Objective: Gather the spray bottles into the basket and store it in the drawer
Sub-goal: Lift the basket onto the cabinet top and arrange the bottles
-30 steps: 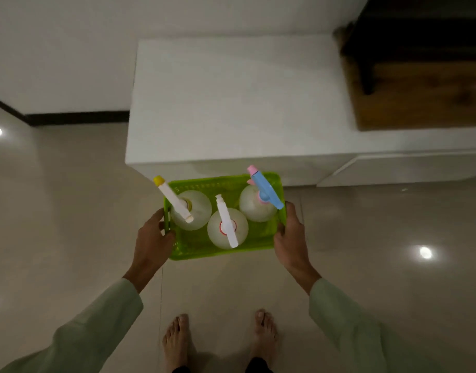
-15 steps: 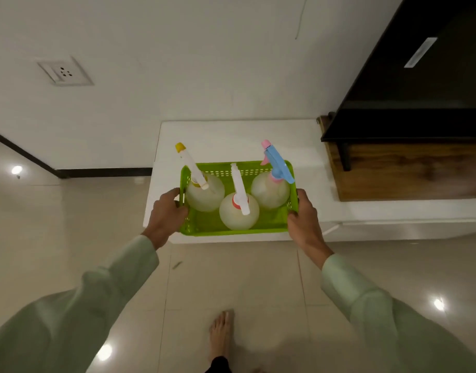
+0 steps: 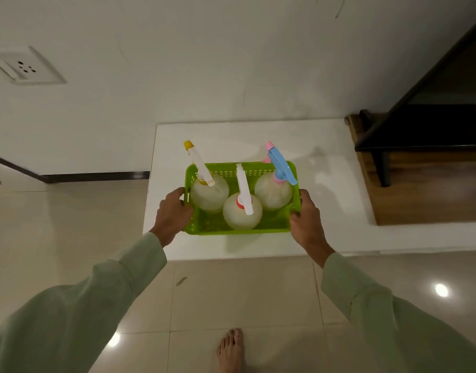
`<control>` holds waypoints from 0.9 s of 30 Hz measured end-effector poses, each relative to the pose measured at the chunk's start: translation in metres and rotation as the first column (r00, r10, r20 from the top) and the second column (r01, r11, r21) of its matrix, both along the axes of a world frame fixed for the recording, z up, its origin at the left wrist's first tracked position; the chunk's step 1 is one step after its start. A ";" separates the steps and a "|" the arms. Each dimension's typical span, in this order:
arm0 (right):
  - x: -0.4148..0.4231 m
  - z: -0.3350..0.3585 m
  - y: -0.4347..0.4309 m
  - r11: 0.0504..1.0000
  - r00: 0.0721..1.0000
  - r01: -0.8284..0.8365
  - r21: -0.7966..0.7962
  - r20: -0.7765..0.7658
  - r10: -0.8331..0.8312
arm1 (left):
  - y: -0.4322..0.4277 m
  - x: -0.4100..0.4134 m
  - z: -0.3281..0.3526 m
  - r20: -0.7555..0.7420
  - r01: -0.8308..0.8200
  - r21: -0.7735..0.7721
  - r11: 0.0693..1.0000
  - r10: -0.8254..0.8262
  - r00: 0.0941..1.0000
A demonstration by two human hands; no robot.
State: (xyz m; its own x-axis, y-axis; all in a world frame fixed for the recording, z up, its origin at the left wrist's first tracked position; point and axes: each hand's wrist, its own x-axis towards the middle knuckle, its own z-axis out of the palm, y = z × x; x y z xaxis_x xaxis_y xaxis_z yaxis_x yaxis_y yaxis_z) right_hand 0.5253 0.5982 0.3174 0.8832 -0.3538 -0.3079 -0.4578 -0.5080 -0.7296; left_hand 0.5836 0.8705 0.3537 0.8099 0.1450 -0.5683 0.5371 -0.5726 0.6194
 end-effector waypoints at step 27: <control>0.028 0.096 0.034 0.972 0.953 -0.111 -0.209 0.254 0.164 | -0.052 -0.006 0.075 0.389 -0.110 -0.019 0.994 0.108 0.915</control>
